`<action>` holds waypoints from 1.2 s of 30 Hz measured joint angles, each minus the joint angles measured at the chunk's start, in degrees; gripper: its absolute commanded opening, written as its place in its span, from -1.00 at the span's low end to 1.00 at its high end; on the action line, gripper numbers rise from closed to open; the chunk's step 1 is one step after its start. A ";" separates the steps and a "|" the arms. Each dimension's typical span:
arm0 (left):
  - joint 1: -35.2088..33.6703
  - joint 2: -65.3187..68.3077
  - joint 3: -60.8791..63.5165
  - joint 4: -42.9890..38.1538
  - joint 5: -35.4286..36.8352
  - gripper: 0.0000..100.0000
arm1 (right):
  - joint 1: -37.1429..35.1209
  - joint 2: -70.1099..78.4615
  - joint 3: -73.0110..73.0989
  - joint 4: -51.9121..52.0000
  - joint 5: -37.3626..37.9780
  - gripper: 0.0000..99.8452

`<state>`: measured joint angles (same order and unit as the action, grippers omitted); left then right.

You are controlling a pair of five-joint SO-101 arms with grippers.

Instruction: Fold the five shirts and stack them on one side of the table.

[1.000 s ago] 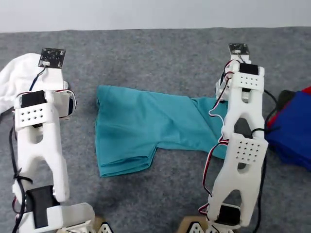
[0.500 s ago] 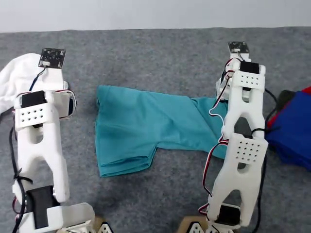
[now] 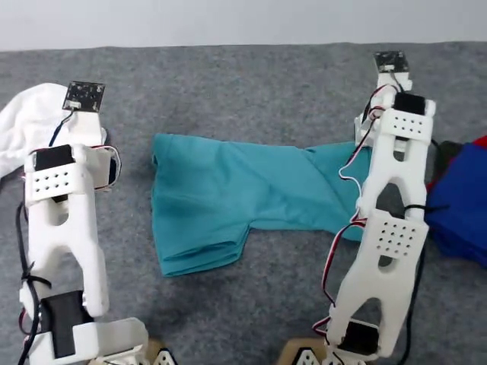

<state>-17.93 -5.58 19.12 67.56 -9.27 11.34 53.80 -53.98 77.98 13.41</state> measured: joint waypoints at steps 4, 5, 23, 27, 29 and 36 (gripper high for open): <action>0.00 0.00 0.09 0.00 0.00 -0.98 | 1.32 2.37 0.00 -3.34 1.05 -0.98; 0.00 0.00 0.09 0.00 0.00 -0.98 | 1.58 2.99 0.00 -4.40 1.05 -0.98; 0.00 0.00 0.09 0.18 0.00 -0.98 | 4.48 6.68 -5.27 -8.09 1.05 -0.64; 0.00 -0.97 0.09 0.18 0.00 -0.98 | 4.48 6.68 -11.16 -1.23 -2.46 -0.51; 0.00 -3.25 0.09 0.18 0.00 -0.98 | 4.48 6.68 -15.21 3.25 -4.66 -0.51; 6.24 -12.75 1.41 3.34 0.00 -0.98 | 1.85 6.68 -27.25 19.69 -5.63 -0.51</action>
<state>-11.69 -18.33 20.53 70.90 -9.27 13.19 60.48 -81.23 97.67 7.78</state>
